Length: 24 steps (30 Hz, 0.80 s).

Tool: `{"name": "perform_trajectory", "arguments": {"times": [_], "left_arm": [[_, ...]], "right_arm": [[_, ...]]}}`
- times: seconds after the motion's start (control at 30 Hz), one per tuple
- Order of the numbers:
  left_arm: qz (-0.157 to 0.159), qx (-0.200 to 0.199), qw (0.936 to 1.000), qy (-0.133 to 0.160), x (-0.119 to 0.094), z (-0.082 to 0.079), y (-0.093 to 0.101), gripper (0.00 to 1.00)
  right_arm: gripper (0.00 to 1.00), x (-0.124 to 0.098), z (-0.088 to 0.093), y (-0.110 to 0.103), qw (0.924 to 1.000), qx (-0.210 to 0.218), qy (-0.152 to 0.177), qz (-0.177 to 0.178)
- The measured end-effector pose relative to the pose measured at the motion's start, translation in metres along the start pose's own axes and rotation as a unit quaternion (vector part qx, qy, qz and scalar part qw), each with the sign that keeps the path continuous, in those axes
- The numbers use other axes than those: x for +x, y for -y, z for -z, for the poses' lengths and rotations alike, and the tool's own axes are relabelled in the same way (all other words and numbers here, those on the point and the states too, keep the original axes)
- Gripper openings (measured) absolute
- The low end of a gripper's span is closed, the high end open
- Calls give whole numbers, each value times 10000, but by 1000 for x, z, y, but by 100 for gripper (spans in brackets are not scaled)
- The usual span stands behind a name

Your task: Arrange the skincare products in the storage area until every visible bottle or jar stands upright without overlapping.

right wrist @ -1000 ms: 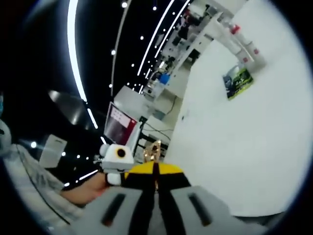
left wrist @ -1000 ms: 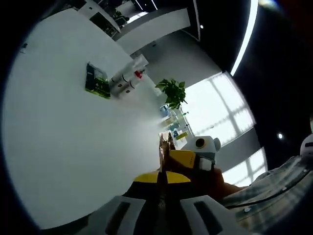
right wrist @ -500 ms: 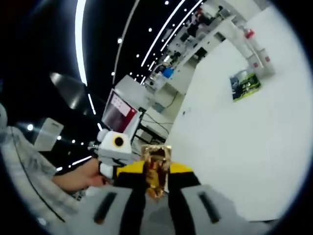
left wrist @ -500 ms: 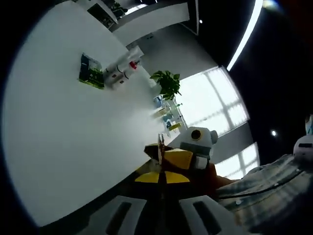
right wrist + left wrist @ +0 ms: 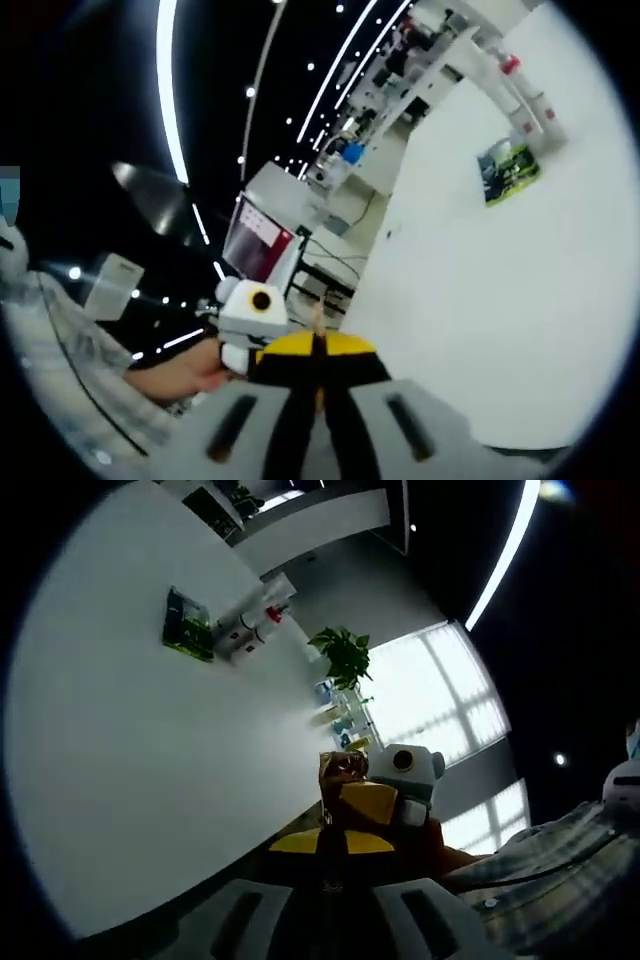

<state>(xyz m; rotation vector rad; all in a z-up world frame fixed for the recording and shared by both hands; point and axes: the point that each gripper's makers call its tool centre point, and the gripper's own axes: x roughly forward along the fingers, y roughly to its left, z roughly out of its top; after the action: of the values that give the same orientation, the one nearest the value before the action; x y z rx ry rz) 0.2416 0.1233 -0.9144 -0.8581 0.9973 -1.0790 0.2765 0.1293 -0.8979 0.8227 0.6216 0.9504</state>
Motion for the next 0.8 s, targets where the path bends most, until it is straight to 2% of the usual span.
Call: {"name": "perform_trajectory", "arguments": {"times": [0.17, 0.27, 0.33, 0.4, 0.5, 0.67, 0.8], "left_arm": [[204, 58, 9998, 23, -1, 0, 5, 1], [192, 9, 9998, 16, -1, 0, 5, 0], [131, 32, 9999, -18, -3, 1, 3, 0], [114, 47, 9999, -45, -3, 2, 2, 0], [84, 67, 9999, -79, -4, 4, 2, 0], [171, 34, 9998, -14, -6, 2, 5, 0], [110, 80, 9999, -43, -9, 0, 2, 0]], "right_arm": [[1, 0, 0, -3, 9998, 153, 12, -97], [5, 1, 0, -1, 9999, 119, 14, -28], [8, -1, -5, 3, 9998, 109, 163, 76], [7, -4, -8, 4, 9994, 223, 245, 43], [1, -5, -8, 3, 9996, 135, 236, 24], [3, -4, -10, -3, 9995, 100, 285, -51], [7, -6, -14, 3, 9991, 99, 390, 102]]}}
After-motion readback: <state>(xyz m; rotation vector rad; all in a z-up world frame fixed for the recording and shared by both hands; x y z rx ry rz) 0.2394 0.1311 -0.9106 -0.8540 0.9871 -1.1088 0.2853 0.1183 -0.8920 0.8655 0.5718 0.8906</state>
